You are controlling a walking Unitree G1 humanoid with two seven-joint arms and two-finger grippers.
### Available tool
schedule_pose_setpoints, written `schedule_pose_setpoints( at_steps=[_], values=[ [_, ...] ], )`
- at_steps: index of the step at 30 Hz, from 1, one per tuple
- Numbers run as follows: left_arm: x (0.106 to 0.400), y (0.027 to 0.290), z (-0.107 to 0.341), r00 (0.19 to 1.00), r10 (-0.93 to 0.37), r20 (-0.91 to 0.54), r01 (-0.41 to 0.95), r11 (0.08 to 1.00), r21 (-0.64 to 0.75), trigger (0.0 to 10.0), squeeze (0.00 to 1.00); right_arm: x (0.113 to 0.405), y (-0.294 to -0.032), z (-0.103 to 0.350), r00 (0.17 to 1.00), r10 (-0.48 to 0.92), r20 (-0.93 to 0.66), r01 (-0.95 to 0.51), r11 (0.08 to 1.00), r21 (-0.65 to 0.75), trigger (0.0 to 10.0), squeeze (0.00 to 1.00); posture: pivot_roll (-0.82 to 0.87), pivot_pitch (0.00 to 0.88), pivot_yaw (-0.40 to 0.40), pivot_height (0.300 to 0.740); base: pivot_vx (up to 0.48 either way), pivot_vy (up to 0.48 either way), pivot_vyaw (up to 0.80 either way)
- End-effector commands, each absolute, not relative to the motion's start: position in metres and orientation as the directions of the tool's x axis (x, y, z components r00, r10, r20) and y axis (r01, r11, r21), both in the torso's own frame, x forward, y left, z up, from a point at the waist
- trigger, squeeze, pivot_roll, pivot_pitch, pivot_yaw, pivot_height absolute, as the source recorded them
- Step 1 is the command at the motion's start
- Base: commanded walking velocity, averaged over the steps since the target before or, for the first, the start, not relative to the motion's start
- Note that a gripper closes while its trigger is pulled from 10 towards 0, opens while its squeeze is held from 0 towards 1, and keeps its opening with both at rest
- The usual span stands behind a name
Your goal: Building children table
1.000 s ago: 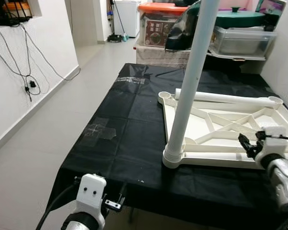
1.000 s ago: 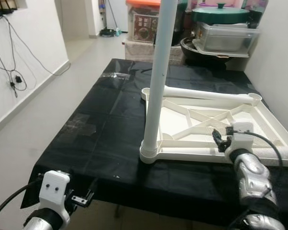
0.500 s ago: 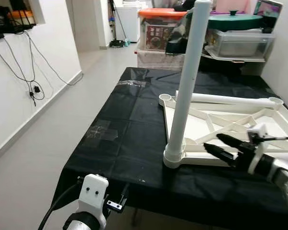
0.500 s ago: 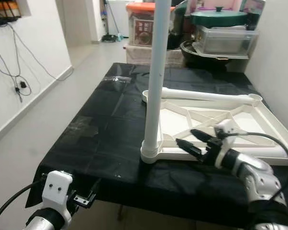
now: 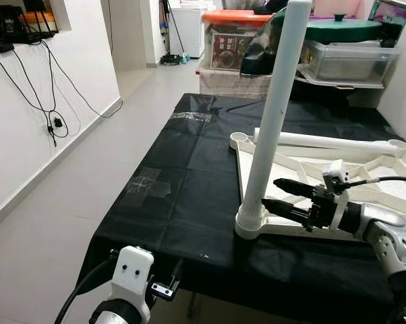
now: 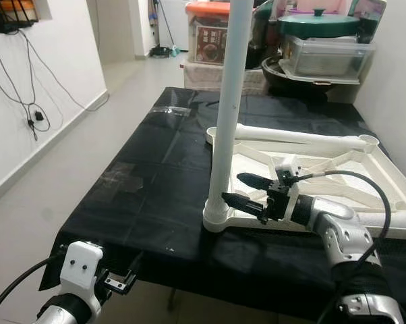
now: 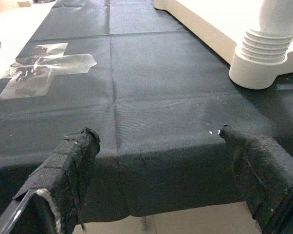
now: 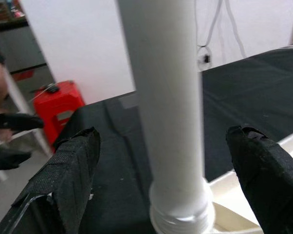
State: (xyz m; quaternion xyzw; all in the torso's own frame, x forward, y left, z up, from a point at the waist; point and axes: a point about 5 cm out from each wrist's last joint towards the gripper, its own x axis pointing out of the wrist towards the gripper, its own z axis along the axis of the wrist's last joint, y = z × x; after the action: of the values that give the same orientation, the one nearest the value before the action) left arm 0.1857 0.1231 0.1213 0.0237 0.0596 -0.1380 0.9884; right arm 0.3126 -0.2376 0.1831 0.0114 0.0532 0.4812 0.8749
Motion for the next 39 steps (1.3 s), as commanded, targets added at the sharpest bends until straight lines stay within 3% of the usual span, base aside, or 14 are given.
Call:
schedule_pose_setpoints(
  at_steps=[1, 12, 17, 39],
  values=[
    [0.185, 0.124, 0.118, 0.953, -0.270, -0.140, 0.278, 0.960, 0.042, 10.0, 0.00, 0.315, -0.232, 0.181, 0.512, 0.854, -0.094, -0.854, 0.518, 0.054, 10.0, 0.00, 0.15, 0.000, -0.041, 0.740, 0.000, 0.000, 0.00],
    [0.185, 0.122, 0.119, 0.951, -0.280, -0.132, 0.288, 0.956, 0.051, 10.0, 0.00, 0.324, -0.220, 0.183, 0.512, 0.854, -0.091, -0.856, 0.517, 0.033, 10.0, 0.00, 0.16, 0.000, -0.047, 0.740, 0.000, 0.000, 0.00],
    [0.183, 0.110, 0.135, 0.933, -0.359, -0.025, 0.359, 0.930, 0.081, 10.0, 0.00, 0.332, -0.213, 0.185, 0.519, 0.851, -0.080, -0.852, 0.522, 0.021, 10.0, 0.00, 0.16, 0.004, -0.050, 0.740, 0.000, 0.000, 0.00],
    [0.179, 0.102, 0.142, 0.910, -0.412, 0.043, 0.407, 0.909, 0.096, 10.0, 0.00, 0.352, -0.185, 0.191, 0.487, 0.871, -0.061, -0.873, 0.488, 0.006, 10.0, 0.00, 0.16, 0.018, -0.060, 0.740, 0.000, 0.000, 0.00]
  ],
)
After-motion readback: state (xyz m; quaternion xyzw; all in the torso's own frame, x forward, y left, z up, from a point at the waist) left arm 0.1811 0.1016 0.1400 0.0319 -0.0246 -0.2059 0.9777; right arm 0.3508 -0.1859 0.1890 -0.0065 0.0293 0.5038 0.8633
